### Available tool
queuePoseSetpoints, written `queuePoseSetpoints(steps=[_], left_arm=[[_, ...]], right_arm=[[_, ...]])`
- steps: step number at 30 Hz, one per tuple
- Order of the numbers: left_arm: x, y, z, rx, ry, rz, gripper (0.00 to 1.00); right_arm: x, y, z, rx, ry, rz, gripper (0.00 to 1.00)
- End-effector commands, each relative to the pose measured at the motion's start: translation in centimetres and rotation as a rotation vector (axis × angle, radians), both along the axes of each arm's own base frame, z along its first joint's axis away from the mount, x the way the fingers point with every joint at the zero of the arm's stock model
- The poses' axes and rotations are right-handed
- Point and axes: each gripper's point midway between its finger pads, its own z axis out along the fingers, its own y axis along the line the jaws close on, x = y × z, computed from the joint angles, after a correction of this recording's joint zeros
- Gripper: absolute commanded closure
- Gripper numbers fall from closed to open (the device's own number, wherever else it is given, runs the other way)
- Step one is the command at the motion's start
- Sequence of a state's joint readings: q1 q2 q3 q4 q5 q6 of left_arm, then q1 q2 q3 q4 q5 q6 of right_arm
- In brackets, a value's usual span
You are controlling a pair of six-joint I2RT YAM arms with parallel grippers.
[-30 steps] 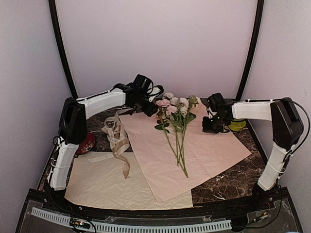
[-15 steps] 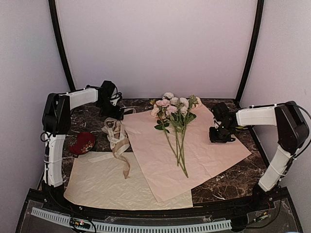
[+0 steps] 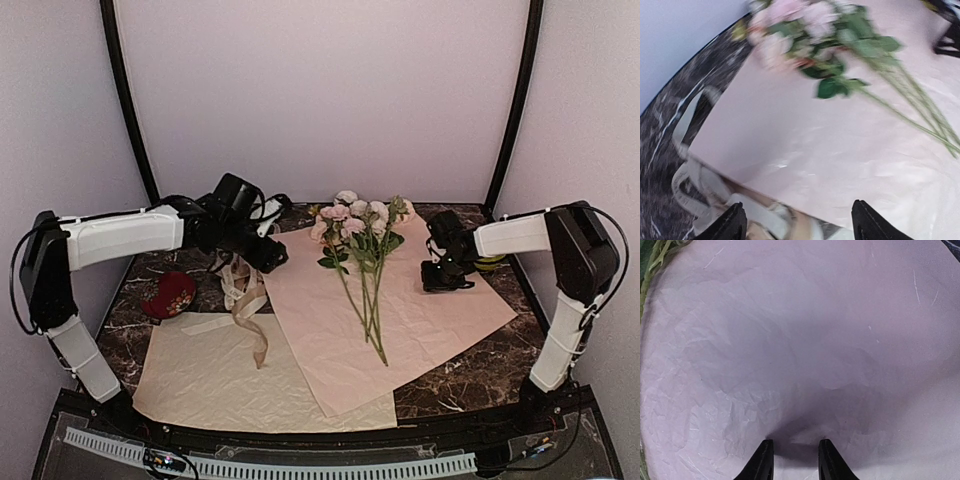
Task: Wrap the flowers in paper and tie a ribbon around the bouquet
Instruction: Pick up the bottom corner of the flattened wrapping paper from the center of the board.
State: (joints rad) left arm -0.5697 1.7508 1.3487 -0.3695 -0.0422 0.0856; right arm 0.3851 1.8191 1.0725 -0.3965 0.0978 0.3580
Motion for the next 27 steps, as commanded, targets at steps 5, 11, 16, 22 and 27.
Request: queuePoseSetpoints(steps=[5, 11, 16, 22, 27], left_arm=[[-22.0, -10.8, -2.0, -0.058, -0.090, -0.889, 0.28], [-27.8, -11.1, -5.4, 0.042, -0.132, -1.241, 0.28], [-28.5, -12.1, -8.4, 0.164, -0.184, -1.363, 0.29], [-28.5, -11.6, -10.5, 0.267, -0.152, -1.449, 0.38], [-26.5, -11.0, -13.8, 0.498, -0.171, -1.463, 0.48]], right_arm=[[-1.6, 3.7, 2.5, 0.133, -0.012, 0.142, 0.69], [-5.2, 9.5, 3.8, 0.273, 0.019, 0.293, 0.68], [-6.7, 12.5, 4.1, 0.403, 0.047, 0.329, 0.68], [-5.9, 12.6, 3.3, 0.401, 0.041, 0.279, 0.69], [-4.8, 11.8, 2.4, 0.332, 0.024, 0.226, 0.75]])
